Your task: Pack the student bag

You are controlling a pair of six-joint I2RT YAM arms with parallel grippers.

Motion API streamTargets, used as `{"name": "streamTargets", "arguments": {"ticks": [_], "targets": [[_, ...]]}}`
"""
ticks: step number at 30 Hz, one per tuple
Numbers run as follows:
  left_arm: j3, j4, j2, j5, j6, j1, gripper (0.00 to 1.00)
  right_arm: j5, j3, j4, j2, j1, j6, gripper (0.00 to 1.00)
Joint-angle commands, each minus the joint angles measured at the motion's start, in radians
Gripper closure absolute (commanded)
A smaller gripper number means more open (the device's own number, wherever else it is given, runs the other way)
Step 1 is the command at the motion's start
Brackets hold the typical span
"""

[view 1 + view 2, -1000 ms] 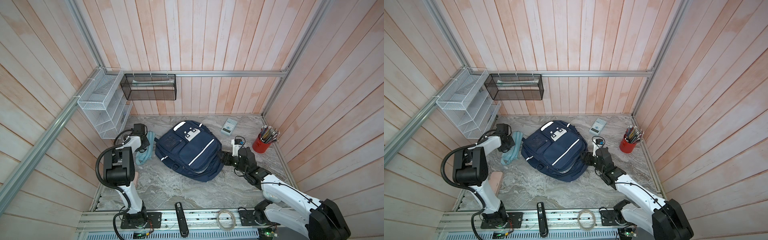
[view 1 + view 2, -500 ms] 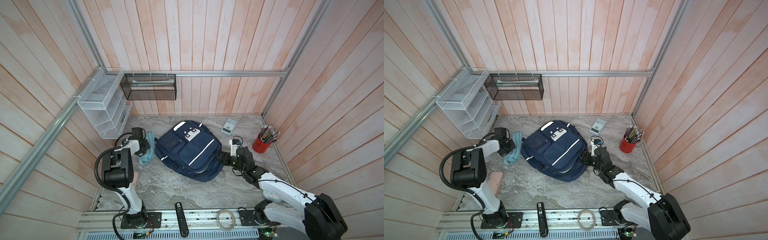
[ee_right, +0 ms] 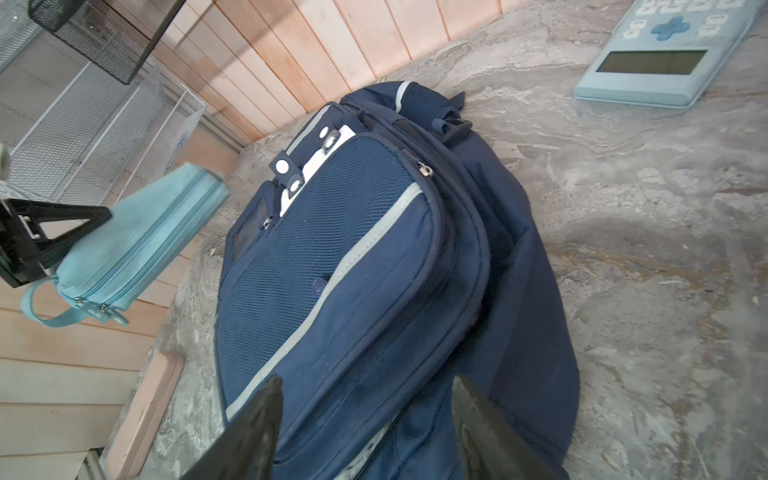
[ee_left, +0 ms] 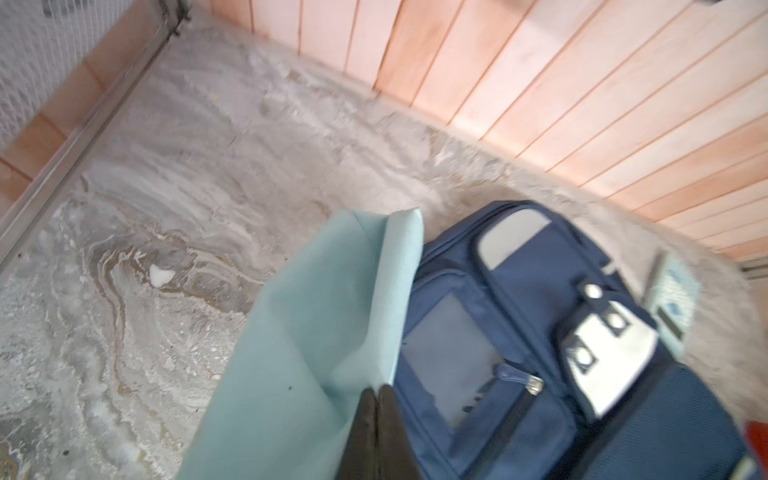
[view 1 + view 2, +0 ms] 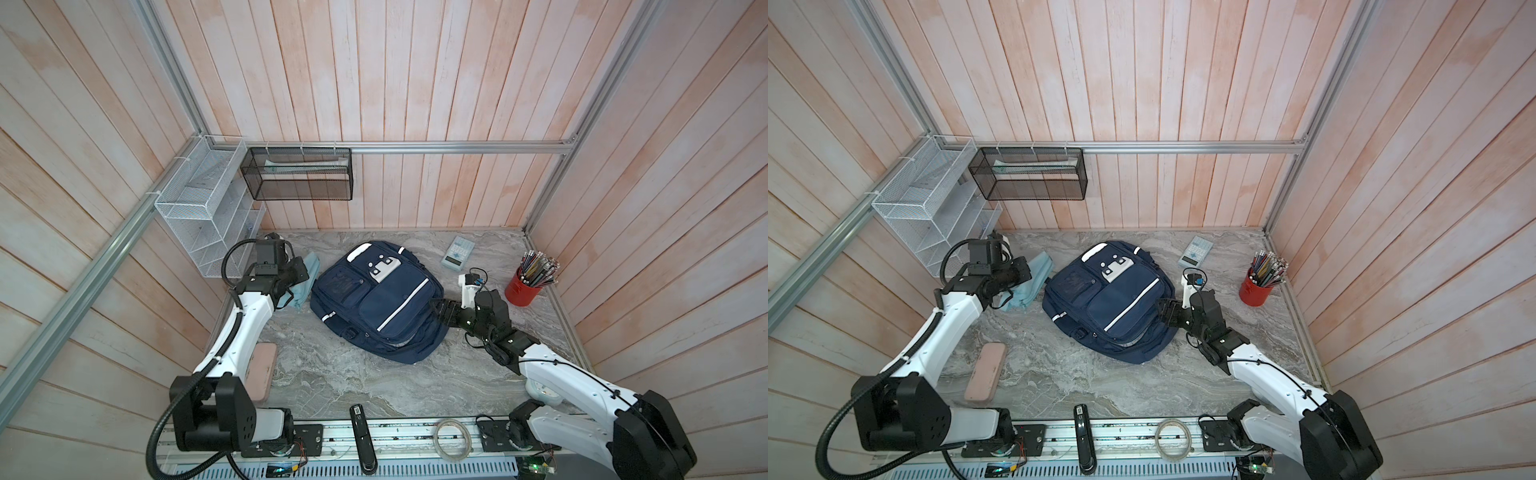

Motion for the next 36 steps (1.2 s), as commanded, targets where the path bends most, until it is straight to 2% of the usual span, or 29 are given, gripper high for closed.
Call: {"name": "streamTargets", "arguments": {"ticks": [1,4,6,8,15,19,23,24,27,29,33,34,36], "targets": [[-0.010,-0.037,-0.082,0.115,-0.066,-0.047,1.00,-0.086,0.043,0.052,0.022,0.009,0.023,0.35],[-0.091,0.085,-0.167,0.246,-0.173,-0.122,1.00,-0.180,0.054,0.120,0.058,0.031,0.074,0.33],[-0.162,0.204,-0.203,0.328,-0.262,-0.179,1.00,-0.234,0.060,0.173,0.086,0.047,0.128,0.24],[-0.212,0.303,-0.218,0.353,-0.338,-0.256,1.00,-0.285,0.059,0.237,0.113,0.058,0.167,0.21],[-0.320,0.594,-0.221,0.315,-0.514,-0.485,1.00,-0.325,-0.006,0.477,0.148,0.066,0.253,0.17],[-0.385,0.760,-0.187,0.320,-0.593,-0.580,1.00,-0.256,-0.060,0.545,0.140,0.064,0.259,0.20],[-0.387,0.777,-0.176,0.265,-0.590,-0.653,1.00,-0.326,-0.086,0.570,0.156,0.034,0.277,0.21],[-0.391,0.795,-0.168,0.262,-0.595,-0.668,1.00,-0.338,-0.093,0.585,0.154,0.033,0.272,0.25],[-0.415,0.835,-0.136,0.285,-0.618,-0.680,1.00,-0.341,-0.136,0.655,0.119,0.031,0.265,0.49],[-0.426,0.823,-0.125,0.262,-0.611,-0.679,1.00,-0.306,-0.157,0.642,0.081,0.031,0.253,0.65],[-0.429,0.825,-0.093,0.264,-0.593,-0.679,1.00,-0.235,-0.204,0.608,0.006,0.027,0.233,0.88],[-0.425,0.824,-0.083,0.268,-0.589,-0.679,1.00,-0.230,-0.209,0.591,-0.011,0.025,0.225,0.98],[-0.422,0.825,-0.062,0.278,-0.575,-0.679,0.95,-0.220,-0.210,0.543,-0.045,0.016,0.210,1.00]]}}
